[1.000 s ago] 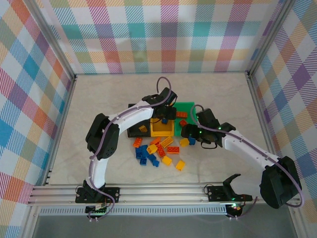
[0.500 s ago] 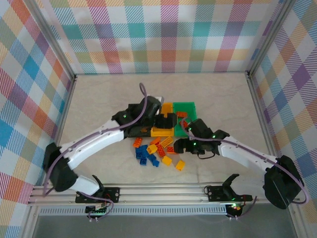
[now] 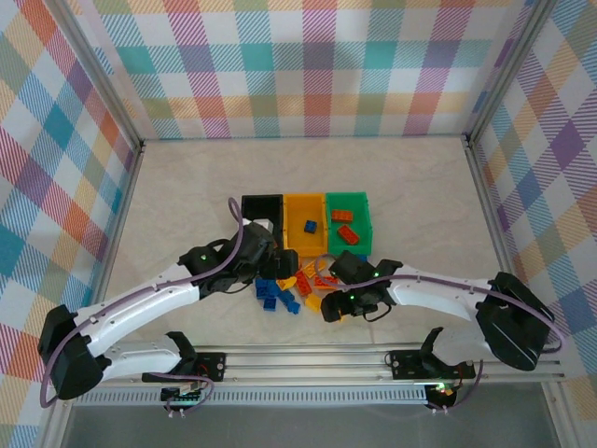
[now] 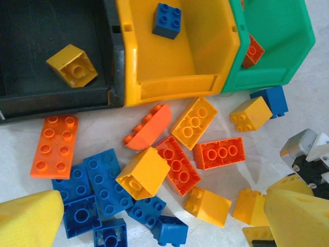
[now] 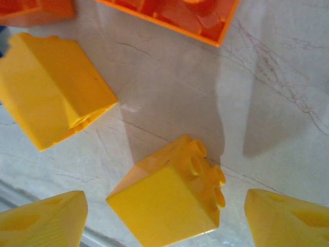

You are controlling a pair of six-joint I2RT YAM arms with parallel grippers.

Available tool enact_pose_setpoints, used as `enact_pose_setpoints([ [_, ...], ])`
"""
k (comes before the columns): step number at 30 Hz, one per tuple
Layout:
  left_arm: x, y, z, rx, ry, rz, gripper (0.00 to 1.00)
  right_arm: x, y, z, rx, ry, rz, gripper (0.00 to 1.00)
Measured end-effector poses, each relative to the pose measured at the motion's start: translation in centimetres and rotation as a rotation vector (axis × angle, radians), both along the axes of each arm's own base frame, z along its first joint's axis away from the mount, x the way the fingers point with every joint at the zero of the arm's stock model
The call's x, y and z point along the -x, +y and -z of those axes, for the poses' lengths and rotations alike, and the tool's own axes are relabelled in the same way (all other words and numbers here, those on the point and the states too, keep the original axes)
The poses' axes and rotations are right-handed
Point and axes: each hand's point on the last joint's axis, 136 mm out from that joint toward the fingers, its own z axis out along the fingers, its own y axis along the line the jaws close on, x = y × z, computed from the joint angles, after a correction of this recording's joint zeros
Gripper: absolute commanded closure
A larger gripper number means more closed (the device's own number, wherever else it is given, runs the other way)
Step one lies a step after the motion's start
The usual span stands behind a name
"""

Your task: Sort the legos into containers by color

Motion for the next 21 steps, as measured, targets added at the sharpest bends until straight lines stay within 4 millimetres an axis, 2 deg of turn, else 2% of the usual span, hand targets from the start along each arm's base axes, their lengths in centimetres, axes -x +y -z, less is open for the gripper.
enact_pose_setpoints([
  [4,0.2,0.6,0.4,-0.015,0.008,-0.020,0.00,0.2,-0.2,1.0,0.061,-0.005,-0.019,0.29],
  [10,0.1,1.1,0.8,-0.033,0.006,-0.035,0.00,0.0,-0.5,1.3,0.124,-0.030,-0.034,0.41],
  [16,0.3,1.8,1.1,-0.052,0.004,-0.051,0.00,-0.1,0.0,1.1,0.117,-0.051,-0.045,0.55],
  [21,0.5,2.8,1.2,-0.072,-0.005,-0.078,0.00,-0.2,0.4,0.2,0.090,-0.073,-0.055,0.59],
])
